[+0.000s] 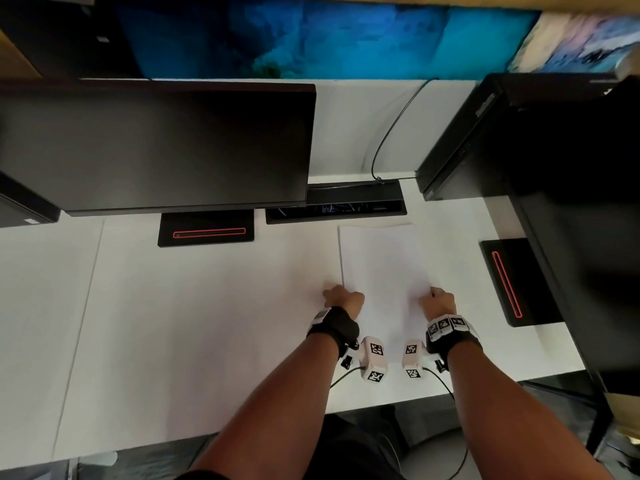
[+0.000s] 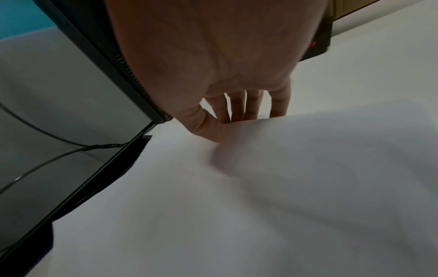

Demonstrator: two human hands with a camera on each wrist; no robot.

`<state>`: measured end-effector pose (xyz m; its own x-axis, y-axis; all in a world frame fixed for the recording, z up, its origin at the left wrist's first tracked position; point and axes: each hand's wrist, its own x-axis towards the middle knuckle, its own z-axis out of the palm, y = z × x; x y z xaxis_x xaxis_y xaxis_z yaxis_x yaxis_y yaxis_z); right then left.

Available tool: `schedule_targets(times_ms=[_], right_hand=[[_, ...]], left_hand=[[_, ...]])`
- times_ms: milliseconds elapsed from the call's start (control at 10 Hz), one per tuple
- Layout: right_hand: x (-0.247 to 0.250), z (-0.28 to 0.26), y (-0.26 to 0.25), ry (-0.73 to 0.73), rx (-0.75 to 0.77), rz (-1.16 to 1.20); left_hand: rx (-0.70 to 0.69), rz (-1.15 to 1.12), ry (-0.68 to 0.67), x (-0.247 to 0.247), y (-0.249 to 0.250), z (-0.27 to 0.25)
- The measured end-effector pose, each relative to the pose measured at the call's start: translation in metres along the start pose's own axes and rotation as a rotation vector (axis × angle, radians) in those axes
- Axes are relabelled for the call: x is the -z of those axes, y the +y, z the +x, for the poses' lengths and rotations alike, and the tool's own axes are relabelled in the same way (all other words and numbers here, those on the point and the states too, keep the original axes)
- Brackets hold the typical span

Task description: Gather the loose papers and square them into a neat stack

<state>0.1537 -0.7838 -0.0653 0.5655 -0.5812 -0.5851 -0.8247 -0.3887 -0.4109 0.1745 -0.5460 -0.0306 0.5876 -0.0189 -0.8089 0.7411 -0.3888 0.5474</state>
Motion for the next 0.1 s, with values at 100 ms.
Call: schedule_targets(times_ms=[100], right_hand=[[0.0088,-0.0299,-0.0172,0.009,0.053,-0.044]], left_hand=[[0.001,-0.007,-0.006,0.0191,-0.0015,-0.0245]])
